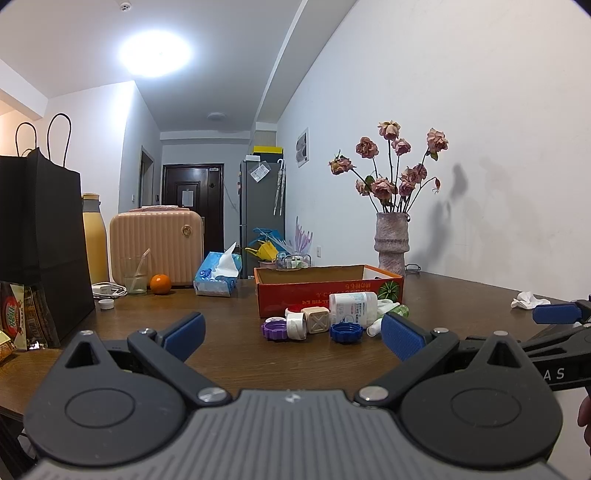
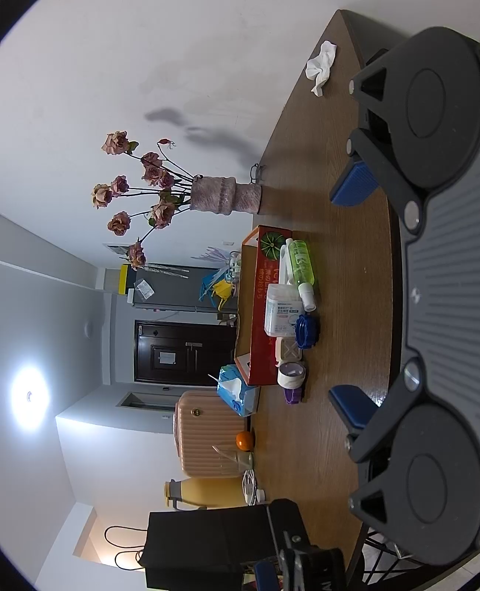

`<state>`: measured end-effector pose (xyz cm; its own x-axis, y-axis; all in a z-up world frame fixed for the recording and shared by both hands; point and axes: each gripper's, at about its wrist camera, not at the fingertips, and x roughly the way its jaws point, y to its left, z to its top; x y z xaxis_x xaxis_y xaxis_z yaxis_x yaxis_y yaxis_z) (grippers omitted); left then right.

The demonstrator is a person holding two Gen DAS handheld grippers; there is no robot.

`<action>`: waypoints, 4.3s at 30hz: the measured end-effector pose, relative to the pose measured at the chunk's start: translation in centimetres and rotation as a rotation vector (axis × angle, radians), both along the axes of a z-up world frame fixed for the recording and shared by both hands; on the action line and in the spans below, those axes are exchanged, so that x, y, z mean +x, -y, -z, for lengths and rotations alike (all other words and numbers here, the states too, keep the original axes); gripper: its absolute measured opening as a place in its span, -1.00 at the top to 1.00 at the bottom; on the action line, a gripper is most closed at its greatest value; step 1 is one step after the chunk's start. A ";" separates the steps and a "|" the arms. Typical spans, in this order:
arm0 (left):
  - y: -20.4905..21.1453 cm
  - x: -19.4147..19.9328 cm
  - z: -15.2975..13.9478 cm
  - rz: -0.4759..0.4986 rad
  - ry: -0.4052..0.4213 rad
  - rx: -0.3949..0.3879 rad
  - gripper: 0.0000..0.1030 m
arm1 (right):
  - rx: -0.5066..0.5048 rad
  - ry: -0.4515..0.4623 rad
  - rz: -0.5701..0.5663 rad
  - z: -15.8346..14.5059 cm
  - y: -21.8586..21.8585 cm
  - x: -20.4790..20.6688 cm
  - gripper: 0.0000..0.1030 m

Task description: Organize rigid objects

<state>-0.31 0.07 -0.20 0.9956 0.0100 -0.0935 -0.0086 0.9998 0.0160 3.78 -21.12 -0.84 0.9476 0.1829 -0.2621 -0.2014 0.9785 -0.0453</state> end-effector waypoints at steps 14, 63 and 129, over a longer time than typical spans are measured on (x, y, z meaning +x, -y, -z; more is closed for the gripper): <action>0.0 -0.1 0.0 0.000 0.000 0.001 -1.00 | -0.003 -0.004 0.000 0.0 0.2 0.1 -1.00; -0.3 11.7 3.1 -0.055 -0.229 -0.048 -1.00 | 0.054 -0.079 0.041 2.3 0.9 11.5 -1.00; -0.8 19.3 0.5 0.075 -0.335 -0.086 0.52 | 0.027 -0.202 -0.257 0.5 -3.0 16.1 -0.01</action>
